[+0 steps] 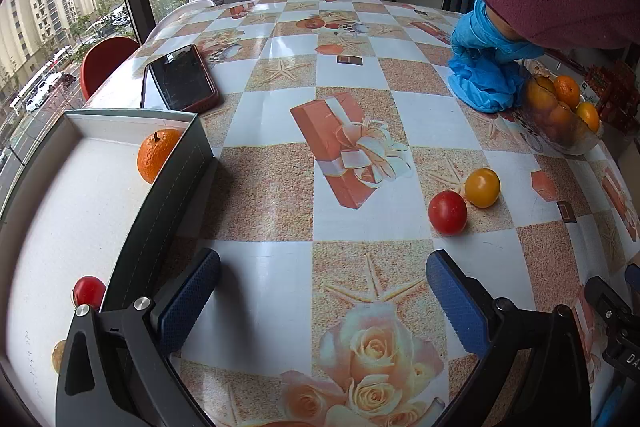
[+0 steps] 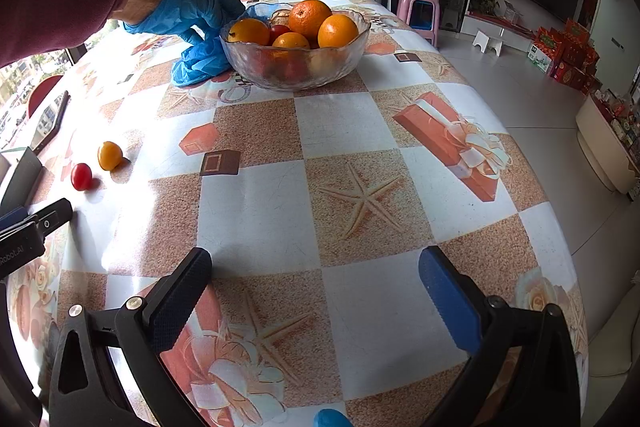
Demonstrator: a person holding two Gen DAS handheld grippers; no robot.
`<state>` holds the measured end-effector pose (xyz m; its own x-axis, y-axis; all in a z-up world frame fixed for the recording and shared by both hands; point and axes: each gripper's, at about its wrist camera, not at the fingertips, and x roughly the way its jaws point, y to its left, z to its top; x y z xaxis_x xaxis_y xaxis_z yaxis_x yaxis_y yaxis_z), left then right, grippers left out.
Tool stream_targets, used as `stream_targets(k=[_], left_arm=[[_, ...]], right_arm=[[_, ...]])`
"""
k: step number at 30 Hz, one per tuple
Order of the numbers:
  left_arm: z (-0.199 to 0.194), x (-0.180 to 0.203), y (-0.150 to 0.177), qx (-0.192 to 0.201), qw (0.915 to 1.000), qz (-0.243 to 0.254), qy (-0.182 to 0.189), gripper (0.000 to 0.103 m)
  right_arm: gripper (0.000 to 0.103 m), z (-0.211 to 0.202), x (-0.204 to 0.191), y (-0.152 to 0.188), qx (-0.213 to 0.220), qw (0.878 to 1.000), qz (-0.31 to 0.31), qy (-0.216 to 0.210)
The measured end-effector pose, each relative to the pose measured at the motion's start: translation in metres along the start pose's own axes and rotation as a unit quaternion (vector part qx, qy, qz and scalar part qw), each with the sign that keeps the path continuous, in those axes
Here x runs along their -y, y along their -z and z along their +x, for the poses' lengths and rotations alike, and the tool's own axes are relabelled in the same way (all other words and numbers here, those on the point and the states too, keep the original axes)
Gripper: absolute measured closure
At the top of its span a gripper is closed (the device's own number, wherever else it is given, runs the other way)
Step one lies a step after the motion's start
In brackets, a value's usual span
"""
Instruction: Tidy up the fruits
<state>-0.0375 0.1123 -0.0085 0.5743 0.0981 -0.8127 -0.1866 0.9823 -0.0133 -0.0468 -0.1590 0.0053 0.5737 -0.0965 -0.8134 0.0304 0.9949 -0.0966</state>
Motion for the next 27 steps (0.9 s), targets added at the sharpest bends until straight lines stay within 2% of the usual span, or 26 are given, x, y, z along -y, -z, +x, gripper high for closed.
stream_targets(k=[15,19,23,27], left_arm=[[0.000,0.000,0.000,0.000,1.0000,0.000,0.000,0.000],[0.000,0.000,0.000,0.000,1.0000,0.000,0.000,0.000],[0.000,0.000,0.000,0.000,1.0000,0.000,0.000,0.000],[0.000,0.000,0.000,0.000,1.0000,0.000,0.000,0.000]], right_arm=[[0.000,0.000,-0.001,0.000,-0.001,1.000,-0.001,0.000],[0.000,0.001,-0.002,-0.003,-0.017,1.000,-0.003,-0.001],[0.000,0.004,-0.012,-0.014,-0.044,0.998,-0.022,-0.040],[0.000,0.003,-0.032,-0.027,-0.046,0.995,-0.031,-0.083]])
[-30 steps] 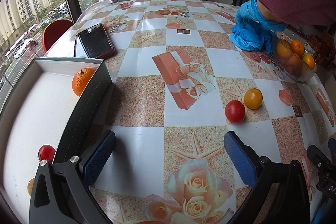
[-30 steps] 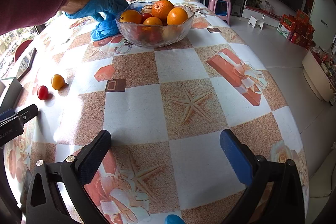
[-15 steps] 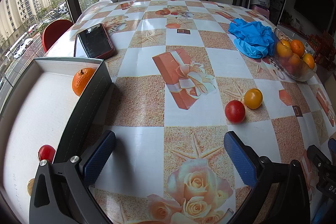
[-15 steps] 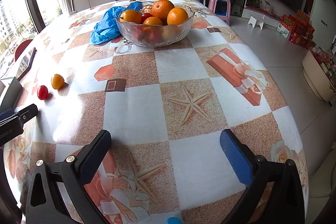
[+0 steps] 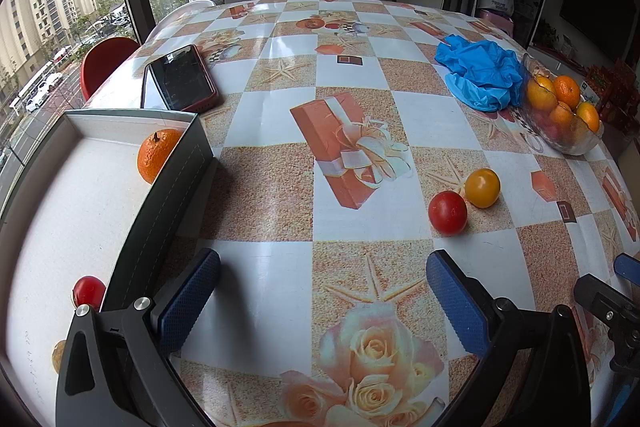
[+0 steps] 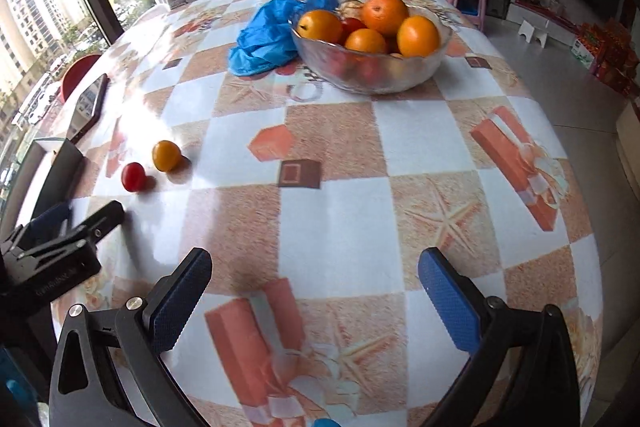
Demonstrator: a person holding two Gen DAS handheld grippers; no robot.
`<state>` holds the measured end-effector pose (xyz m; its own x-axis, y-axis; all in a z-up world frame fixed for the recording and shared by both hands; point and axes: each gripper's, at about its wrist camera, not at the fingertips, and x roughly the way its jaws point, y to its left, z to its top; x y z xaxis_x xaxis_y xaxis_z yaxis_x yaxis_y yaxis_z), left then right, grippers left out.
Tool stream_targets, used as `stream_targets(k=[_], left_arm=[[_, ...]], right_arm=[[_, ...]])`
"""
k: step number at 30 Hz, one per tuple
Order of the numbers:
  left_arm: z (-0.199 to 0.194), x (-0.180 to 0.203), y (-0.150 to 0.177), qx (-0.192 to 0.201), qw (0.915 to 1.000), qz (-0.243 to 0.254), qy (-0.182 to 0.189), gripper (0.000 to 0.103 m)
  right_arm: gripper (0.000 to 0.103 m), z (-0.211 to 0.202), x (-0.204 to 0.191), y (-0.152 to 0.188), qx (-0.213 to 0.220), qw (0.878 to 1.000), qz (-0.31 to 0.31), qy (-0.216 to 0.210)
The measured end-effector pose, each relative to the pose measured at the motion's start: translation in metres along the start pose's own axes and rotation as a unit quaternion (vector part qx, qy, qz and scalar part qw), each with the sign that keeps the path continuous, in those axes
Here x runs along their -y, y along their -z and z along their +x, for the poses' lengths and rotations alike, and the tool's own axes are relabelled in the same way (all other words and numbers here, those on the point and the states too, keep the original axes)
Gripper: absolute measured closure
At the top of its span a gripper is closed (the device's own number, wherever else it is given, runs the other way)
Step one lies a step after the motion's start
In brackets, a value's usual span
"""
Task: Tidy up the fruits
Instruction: 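Grasp a yellow tangerine with the right gripper while the left approaches a red tomato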
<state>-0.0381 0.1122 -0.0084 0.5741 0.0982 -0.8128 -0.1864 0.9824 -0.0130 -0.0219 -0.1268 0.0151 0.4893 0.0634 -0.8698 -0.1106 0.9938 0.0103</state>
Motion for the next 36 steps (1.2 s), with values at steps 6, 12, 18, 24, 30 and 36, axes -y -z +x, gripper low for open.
stream_targets(k=[6,12,18,24,30,36], left_arm=[[0.000,0.000,0.000,0.000,1.0000,0.000,0.000,0.000],[0.002,0.001,-0.002,0.000,0.9999,-0.011,-0.008,0.000],[0.001,0.001,-0.003,-0.001,1.0000,-0.007,-0.005,0.000],[0.001,0.001,-0.003,-0.003,1.0000,-0.007,-0.007,0.000],[-0.012,0.013,-0.011,0.008,0.9999,0.007,0.009,0.000],[0.000,0.042,-0.030,-0.007,0.9990,0.041,0.017,0.000]], right_arm=[[0.003,0.004,-0.029,-0.031,0.024,0.999,-0.029,-0.020],[0.024,0.027,-0.063,-0.053,0.014,0.997,-0.057,-0.047],[0.042,0.042,-0.087,-0.052,-0.001,0.995,-0.088,-0.057],[0.080,0.031,-0.076,-0.048,0.008,0.994,-0.085,-0.066],[0.080,0.002,-0.036,-0.037,0.027,0.996,-0.053,-0.066],[0.080,-0.017,-0.005,-0.024,0.033,0.997,-0.022,-0.058]])
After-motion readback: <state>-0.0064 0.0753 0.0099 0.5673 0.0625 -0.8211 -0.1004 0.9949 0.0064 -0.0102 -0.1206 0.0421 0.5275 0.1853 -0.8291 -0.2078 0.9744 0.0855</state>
